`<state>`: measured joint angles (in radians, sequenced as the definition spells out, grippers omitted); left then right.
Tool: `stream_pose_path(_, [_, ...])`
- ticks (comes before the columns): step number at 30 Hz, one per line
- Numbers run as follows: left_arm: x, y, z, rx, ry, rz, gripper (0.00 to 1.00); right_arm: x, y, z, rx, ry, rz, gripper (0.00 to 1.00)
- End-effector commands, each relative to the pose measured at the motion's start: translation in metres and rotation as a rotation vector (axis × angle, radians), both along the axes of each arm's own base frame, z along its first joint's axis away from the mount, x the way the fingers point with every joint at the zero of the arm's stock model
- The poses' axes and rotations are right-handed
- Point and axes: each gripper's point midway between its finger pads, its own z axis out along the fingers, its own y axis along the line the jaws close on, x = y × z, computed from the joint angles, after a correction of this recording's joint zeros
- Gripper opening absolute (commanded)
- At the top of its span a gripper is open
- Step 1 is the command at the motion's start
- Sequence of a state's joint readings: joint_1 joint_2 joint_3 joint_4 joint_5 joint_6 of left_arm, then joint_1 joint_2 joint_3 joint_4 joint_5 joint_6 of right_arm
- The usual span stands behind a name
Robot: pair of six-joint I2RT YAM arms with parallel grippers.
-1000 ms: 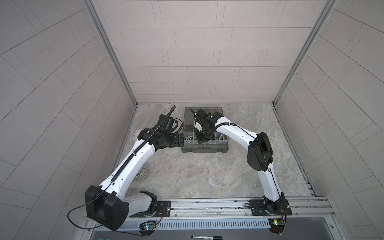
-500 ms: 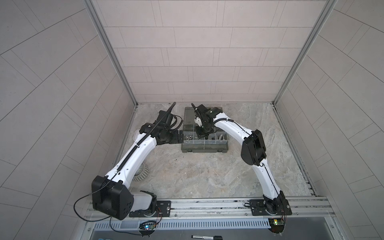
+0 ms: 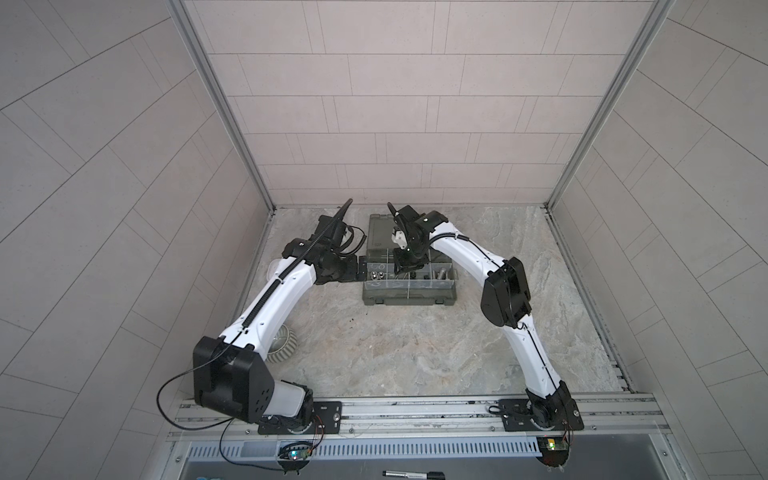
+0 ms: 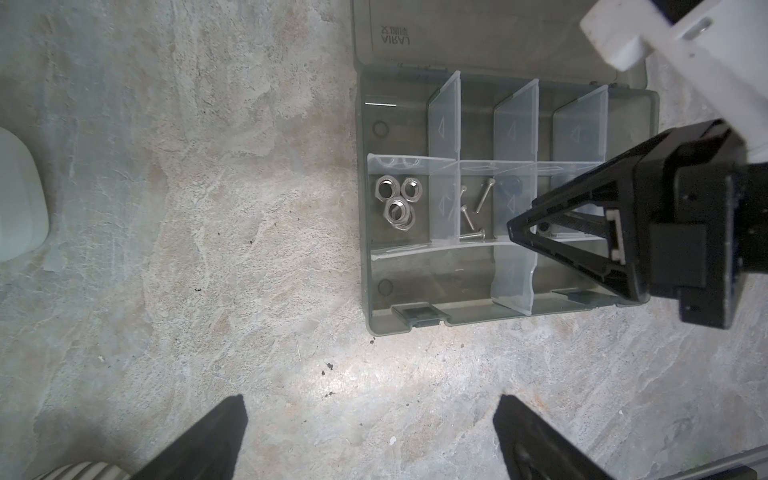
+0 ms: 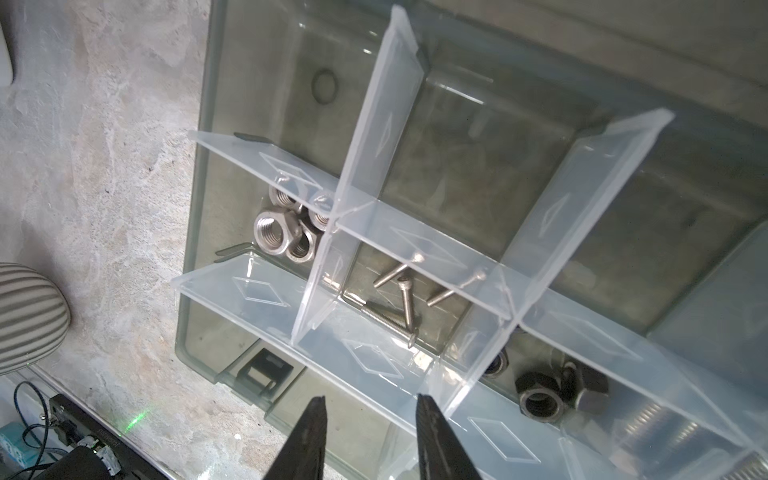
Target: Sort the screws and nuts into containers
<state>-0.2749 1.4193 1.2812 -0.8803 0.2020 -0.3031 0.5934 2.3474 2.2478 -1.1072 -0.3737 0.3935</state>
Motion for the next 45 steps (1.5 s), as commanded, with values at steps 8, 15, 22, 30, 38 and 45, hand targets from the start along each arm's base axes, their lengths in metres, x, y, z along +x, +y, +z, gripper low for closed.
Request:
stream_pose_path(8, [0.021, 0.021, 0.023, 0.088, -0.179, 0.026, 1.0, -0.013, -0.063, 0.082, 0.06, -0.208, -0.045, 0.4])
stream_pose_path(15, [0.025, 0.041, 0.022, 0.079, -0.401, 0.122, 1.0, -0.031, -0.133, 0.087, -0.005, -0.358, -0.118, 0.43])
stream_pose_path(22, [0.027, 0.064, -0.004, 0.167, -0.518, 0.167, 1.0, -0.043, -0.192, 0.097, -0.079, -0.548, -0.244, 0.5])
stream_pose_path(30, [0.045, 0.096, -0.017, 0.325, -0.632, 0.234, 1.0, -0.059, -0.247, 0.114, -0.146, -0.847, -0.36, 0.99])
stream_pose_path(38, [0.054, 0.12, -0.034, 0.397, -0.615, 0.264, 1.0, -0.063, -0.319, 0.122, -0.384, -0.988, -0.556, 0.99])
stream_pose_path(45, [0.047, 0.143, -0.059, 0.399, -0.636, 0.319, 1.0, -0.05, -0.347, 0.087, -0.396, -0.99, -0.7, 0.99])
